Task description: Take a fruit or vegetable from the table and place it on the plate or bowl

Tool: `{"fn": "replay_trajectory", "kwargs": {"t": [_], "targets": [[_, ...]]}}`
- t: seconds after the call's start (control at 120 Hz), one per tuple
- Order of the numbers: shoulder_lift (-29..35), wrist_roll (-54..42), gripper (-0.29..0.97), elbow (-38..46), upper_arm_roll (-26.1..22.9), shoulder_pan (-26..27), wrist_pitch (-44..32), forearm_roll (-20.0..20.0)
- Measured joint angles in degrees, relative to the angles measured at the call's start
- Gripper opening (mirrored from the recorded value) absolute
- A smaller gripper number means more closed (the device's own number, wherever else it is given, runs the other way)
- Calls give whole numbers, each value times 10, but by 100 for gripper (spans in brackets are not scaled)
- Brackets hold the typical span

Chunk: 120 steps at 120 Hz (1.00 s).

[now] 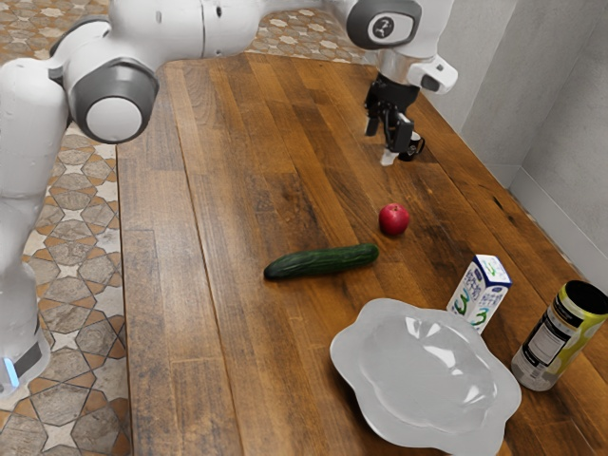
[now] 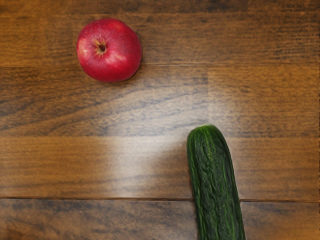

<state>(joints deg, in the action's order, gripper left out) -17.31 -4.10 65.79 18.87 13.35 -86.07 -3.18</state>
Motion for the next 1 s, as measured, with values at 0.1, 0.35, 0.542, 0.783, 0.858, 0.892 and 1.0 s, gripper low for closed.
{"fn": "replay_trajectory", "kwargs": {"t": [0.1,0.35,0.542,0.783,0.858,0.892,1.0], "targets": [[-5,0,68,-5,2,0,4,-8],[12,5,68,-1,0,1,8,-13],[79,13,68,105,-33,4,4,23],[149,13,68,302,-83,21,-57,65],[152,13,68,332,-83,18,-83,65],[145,12,68,337,-82,15,-93,64],[118,12,68,342,-81,16,-123,51]]}}
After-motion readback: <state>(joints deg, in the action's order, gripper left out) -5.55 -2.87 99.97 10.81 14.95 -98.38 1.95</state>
